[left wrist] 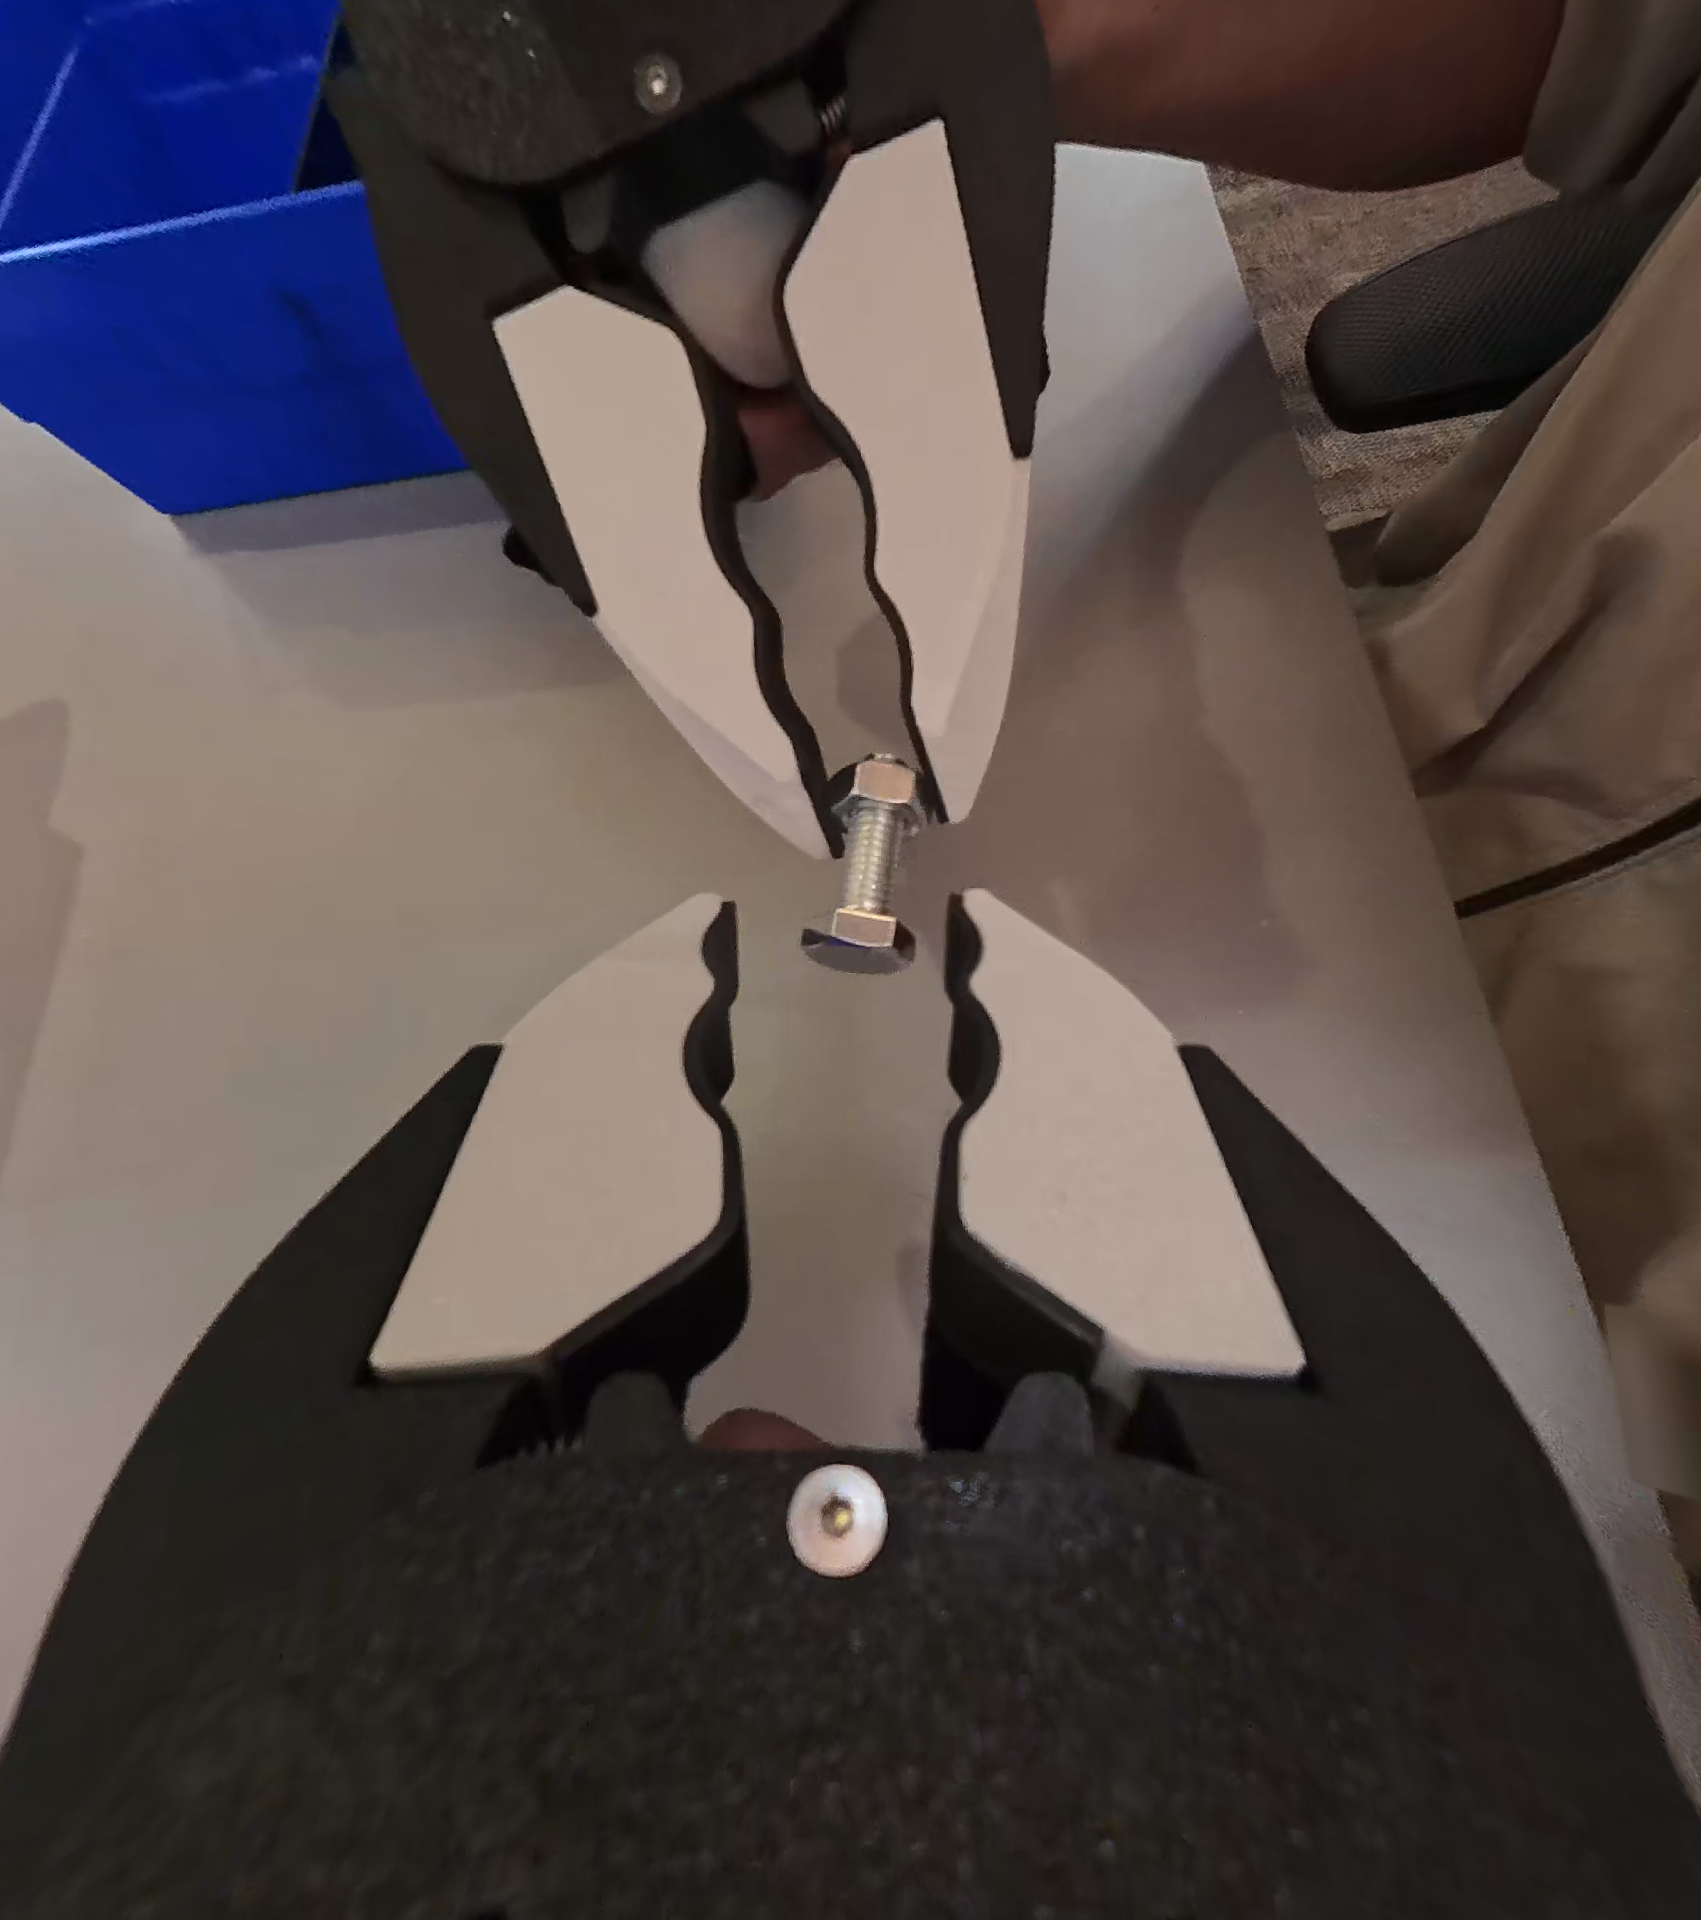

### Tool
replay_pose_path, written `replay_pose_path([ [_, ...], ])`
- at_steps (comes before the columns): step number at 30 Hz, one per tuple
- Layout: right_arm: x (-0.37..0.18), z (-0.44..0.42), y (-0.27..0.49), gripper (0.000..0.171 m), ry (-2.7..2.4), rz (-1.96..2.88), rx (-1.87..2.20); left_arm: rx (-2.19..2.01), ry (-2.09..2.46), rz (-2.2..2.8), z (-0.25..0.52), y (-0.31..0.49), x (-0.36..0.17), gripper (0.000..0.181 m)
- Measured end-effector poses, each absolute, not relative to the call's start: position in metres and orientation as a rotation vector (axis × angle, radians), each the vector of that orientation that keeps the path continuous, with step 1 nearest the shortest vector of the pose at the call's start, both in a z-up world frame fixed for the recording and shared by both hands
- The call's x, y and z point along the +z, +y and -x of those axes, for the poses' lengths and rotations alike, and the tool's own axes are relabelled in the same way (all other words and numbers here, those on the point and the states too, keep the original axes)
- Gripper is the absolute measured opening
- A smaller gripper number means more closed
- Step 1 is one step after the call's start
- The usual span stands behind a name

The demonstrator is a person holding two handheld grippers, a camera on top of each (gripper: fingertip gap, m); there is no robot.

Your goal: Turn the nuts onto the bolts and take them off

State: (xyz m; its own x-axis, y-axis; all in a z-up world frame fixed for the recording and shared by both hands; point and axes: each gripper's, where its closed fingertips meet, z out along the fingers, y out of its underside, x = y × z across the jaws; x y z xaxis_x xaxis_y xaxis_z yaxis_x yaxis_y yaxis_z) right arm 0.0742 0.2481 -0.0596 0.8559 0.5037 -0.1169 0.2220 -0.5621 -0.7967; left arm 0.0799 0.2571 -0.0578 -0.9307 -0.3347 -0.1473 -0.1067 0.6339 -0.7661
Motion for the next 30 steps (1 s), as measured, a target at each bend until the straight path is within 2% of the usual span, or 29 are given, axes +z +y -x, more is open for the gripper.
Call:
replay_pose_path([
  [3,-0.061,-0.075,0.248,0.019,-0.500,2.183,0.442,-1.114,2.539,0.326,-0.085,0.260,-0.061,0.032],
  [5,-0.064,-0.079,0.248,0.019,-0.477,2.192,0.440,-1.107,2.518,0.289,-0.084,0.259,-0.060,0.018],
  [13,-0.051,-0.088,0.253,0.021,-0.325,2.067,0.478,-1.167,2.418,0.343,-0.093,0.261,-0.053,0.018],
  [16,-0.046,-0.103,0.256,0.042,-0.181,1.992,0.412,-1.192,2.341,0.405,-0.102,0.267,-0.054,0.018],
  [20,-0.063,-0.103,0.259,0.056,-0.063,1.973,0.399,-1.314,2.250,0.512,-0.110,0.272,-0.055,0.018],
  [27,-0.031,-0.103,0.267,0.054,-0.053,1.774,0.329,-1.326,2.268,0.582,-0.116,0.278,-0.069,0.018],
  [30,-0.050,-0.110,0.267,0.058,-0.009,1.844,0.324,-1.362,2.242,0.579,-0.115,0.279,-0.063,0.018],
])
